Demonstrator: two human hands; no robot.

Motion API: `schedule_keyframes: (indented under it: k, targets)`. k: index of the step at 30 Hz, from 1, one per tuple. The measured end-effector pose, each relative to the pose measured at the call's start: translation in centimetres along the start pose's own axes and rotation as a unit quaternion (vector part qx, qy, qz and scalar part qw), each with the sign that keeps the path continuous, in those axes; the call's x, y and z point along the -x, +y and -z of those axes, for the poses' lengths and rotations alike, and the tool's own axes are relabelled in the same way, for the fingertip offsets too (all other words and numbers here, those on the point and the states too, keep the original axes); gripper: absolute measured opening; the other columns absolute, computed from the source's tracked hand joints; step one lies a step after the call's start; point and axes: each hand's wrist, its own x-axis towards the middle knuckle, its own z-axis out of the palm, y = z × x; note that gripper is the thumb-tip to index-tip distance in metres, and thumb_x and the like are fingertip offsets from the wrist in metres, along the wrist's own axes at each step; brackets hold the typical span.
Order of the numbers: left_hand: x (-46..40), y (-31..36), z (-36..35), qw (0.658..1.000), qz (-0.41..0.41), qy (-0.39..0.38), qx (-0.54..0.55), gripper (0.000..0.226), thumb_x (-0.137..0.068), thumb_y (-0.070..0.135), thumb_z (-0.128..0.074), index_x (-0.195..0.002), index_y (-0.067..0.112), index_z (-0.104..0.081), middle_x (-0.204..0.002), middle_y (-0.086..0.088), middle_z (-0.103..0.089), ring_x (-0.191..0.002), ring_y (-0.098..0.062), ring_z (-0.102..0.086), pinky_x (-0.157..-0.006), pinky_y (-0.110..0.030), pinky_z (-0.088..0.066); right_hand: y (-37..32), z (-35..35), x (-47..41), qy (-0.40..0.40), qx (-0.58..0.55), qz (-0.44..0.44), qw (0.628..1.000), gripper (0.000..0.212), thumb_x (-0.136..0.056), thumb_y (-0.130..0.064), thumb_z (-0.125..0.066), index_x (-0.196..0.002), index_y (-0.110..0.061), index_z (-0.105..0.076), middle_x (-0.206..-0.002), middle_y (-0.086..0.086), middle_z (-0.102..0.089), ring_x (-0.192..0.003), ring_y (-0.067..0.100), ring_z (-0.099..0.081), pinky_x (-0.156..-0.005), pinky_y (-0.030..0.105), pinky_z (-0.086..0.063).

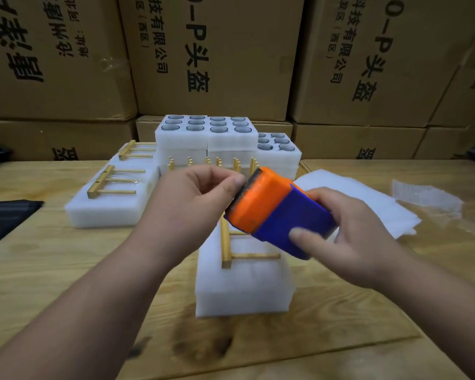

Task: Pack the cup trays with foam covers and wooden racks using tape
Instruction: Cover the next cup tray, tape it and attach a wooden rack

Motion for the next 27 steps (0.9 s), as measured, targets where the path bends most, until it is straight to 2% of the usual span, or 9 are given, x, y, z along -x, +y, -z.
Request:
schedule_keyframes:
  k: [1, 3, 7, 10, 14, 17, 20, 24, 27]
  targets:
    - [-0.4, -0.1, -0.1, 0.999, 0.027, 0.001, 0.018, 0.023, -0.095, 0.028, -0.067, -0.075, 0.028, -0.078, -0.076, 0.012, -0.075, -0.068, 0.003, -0.067, -0.058, -0.012, -0.052, 0.0, -0.3, -0.5, 0.029, -0.017, -0.014, 0.999, 0.029, -0.08, -0.055, -0.054, -0.08, -0.026, -0.061, -0.071, -0.008, -0.062, -0.063, 0.01, -0.057, -0.054, 0.025, -0.042]
    - [-0.9, -0.3, -0.4, 0.994, 0.091, -0.008, 0.059, 0.026, -0.096, 0.027, -0.065, -0.076, 0.032, -0.08, -0.074, 0.005, -0.076, -0.065, -0.001, -0.067, -0.059, -0.019, -0.056, 0.0, -0.8, -1.8, 0.085, -0.041, -0.052, 0.994, 0.048, -0.086, -0.058, -0.042, -0.06, -0.019, -0.042, -0.053, -0.004, -0.042, -0.051, 0.01, -0.04, -0.049, 0.028, -0.03]
    - [-1.8, -0.7, -0.6, 0.957, 0.213, 0.003, 0.195, 0.017, -0.093, 0.019, -0.067, -0.082, 0.013, -0.077, -0.067, -0.001, -0.072, -0.057, -0.011, -0.066, -0.051, -0.02, -0.053, 0.3, -1.1, -4.3, 0.065, -0.04, -0.088, 0.993, 0.058, -0.095, -0.055, -0.041, -0.06, -0.009, -0.039, -0.05, 0.004, -0.033, -0.046, 0.016, -0.034, -0.045, 0.024, -0.025]
    - [-2.0, -1.5, -0.4, 0.936, 0.252, 0.01, 0.244, 0.016, -0.093, 0.02, -0.069, -0.079, 0.013, -0.072, -0.06, 0.002, -0.066, -0.051, -0.009, -0.063, -0.049, -0.021, -0.053, 0.5, -1.0, -5.6, 0.032, -0.02, -0.086, 0.996, 0.056, -0.093, -0.054, -0.044, -0.058, -0.011, -0.038, -0.048, -0.005, -0.028, -0.044, 0.01, -0.028, -0.043, 0.022, -0.024]
    - [-2.2, -2.6, -0.1, 0.932, 0.276, 0.024, 0.234, 0.018, -0.093, 0.024, -0.071, -0.081, 0.011, -0.073, -0.065, -0.003, -0.069, -0.049, -0.008, -0.059, -0.047, -0.021, -0.052, 0.7, -0.6, -7.2, -0.019, 0.03, -0.071, 0.997, 0.056, -0.091, -0.056, -0.044, -0.052, -0.017, -0.034, -0.046, -0.007, -0.029, -0.044, 0.011, -0.027, -0.044, 0.022, -0.021]
    - [-2.7, -3.2, -0.3, 0.935, 0.277, 0.042, 0.218, 0.02, -0.095, 0.024, -0.07, -0.081, 0.009, -0.073, -0.069, -0.007, -0.07, -0.049, -0.008, -0.058, -0.045, -0.02, -0.05, 0.8, -0.2, -8.1, -0.051, 0.054, -0.061, 0.995, 0.056, -0.096, -0.052, -0.045, -0.053, -0.018, -0.036, -0.046, -0.007, -0.031, -0.045, 0.01, -0.029, -0.05, 0.031, -0.025]
    - [-3.3, -3.4, -0.5, 0.936, 0.274, 0.058, 0.211, 0.02, -0.095, 0.023, -0.069, -0.081, 0.01, -0.073, -0.069, -0.007, -0.07, -0.049, -0.008, -0.058, -0.045, -0.02, -0.05, 0.9, 0.2, -8.9, -0.063, 0.073, -0.053, 0.994, 0.056, -0.099, -0.049, -0.046, -0.053, -0.017, -0.036, -0.047, -0.007, -0.031, -0.046, 0.011, -0.03, -0.05, 0.032, -0.027]
    - [-4.0, -3.5, -0.4, 0.939, 0.263, 0.06, 0.211, 0.018, -0.094, 0.021, -0.07, -0.082, 0.008, -0.073, -0.066, -0.007, -0.065, -0.044, -0.006, -0.055, -0.043, -0.019, -0.048, 1.0, 0.8, -9.5, -0.068, 0.089, -0.038, 0.993, 0.056, -0.093, -0.055, -0.042, -0.052, -0.016, -0.038, -0.044, -0.007, -0.035, -0.044, 0.01, -0.033, -0.044, 0.023, -0.026]
    - [-4.3, -3.2, -0.4, 0.942, 0.246, 0.058, 0.223, 0.03, -0.094, 0.018, -0.07, -0.065, 0.012, -0.075, -0.06, -0.004, -0.065, -0.043, -0.007, -0.054, -0.043, -0.018, -0.048, 1.1, 1.3, -9.8, -0.072, 0.084, -0.029, 0.993, 0.062, -0.091, -0.057, -0.041, -0.059, -0.005, -0.048, -0.05, 0.004, -0.039, -0.047, 0.012, -0.035, -0.049, 0.032, -0.03]
